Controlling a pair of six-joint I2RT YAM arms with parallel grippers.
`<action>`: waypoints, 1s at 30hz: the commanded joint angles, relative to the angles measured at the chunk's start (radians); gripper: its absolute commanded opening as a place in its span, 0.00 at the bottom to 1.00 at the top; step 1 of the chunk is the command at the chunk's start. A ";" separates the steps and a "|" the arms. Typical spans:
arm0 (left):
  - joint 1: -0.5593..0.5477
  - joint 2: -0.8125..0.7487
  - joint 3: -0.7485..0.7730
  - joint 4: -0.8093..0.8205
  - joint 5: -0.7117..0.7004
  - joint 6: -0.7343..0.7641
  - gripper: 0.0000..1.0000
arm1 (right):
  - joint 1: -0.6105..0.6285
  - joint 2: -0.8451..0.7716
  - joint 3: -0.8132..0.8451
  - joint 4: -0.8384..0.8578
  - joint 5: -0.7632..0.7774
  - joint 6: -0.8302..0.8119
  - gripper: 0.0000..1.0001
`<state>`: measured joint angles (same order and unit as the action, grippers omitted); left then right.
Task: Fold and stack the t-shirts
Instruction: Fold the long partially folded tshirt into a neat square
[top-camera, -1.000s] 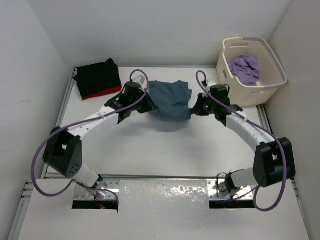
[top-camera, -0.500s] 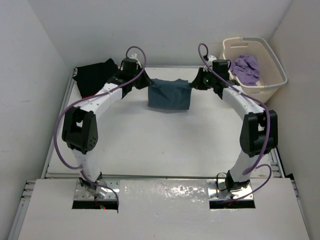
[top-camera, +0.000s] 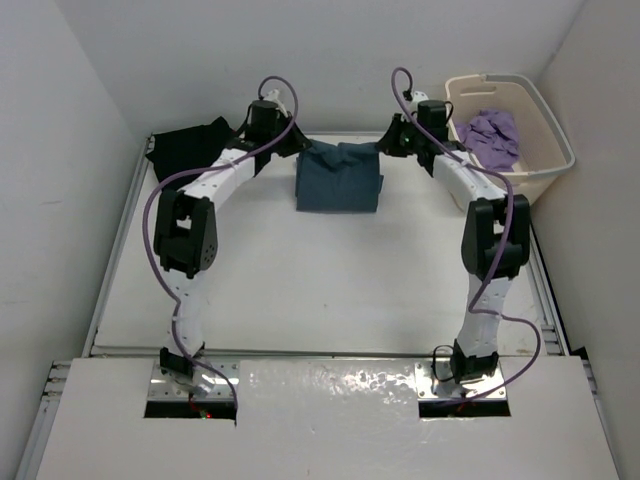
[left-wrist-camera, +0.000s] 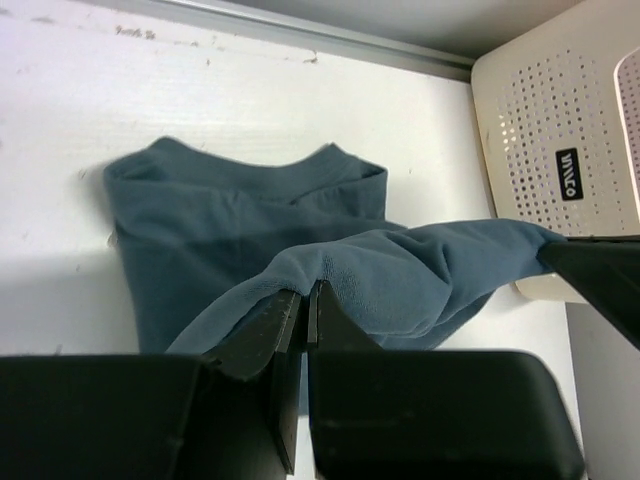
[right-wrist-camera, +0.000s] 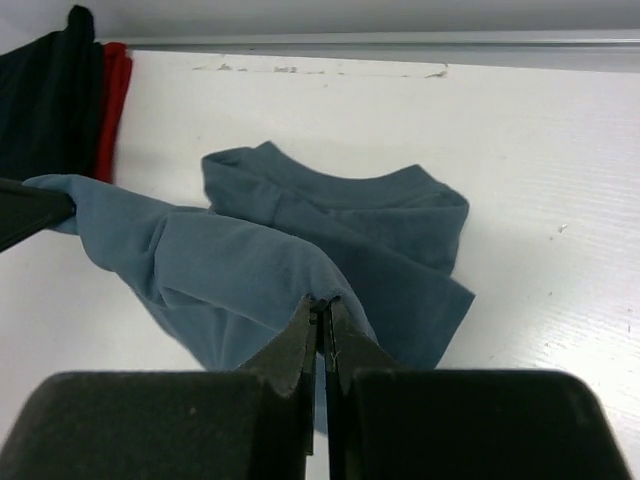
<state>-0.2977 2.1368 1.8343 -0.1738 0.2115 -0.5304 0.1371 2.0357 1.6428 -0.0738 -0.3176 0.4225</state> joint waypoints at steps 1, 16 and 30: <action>0.015 0.049 0.069 0.112 0.037 -0.003 0.00 | -0.010 0.041 0.072 0.054 0.043 0.019 0.00; 0.091 0.336 0.282 0.281 0.059 -0.144 0.36 | -0.016 0.409 0.370 0.230 0.100 0.024 0.30; 0.034 0.229 0.255 0.255 0.032 -0.085 1.00 | -0.010 0.158 0.100 0.296 -0.058 0.030 0.99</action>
<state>-0.2153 2.4657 2.0857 0.0319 0.2520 -0.6636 0.1257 2.2978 1.7973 0.1139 -0.2901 0.4206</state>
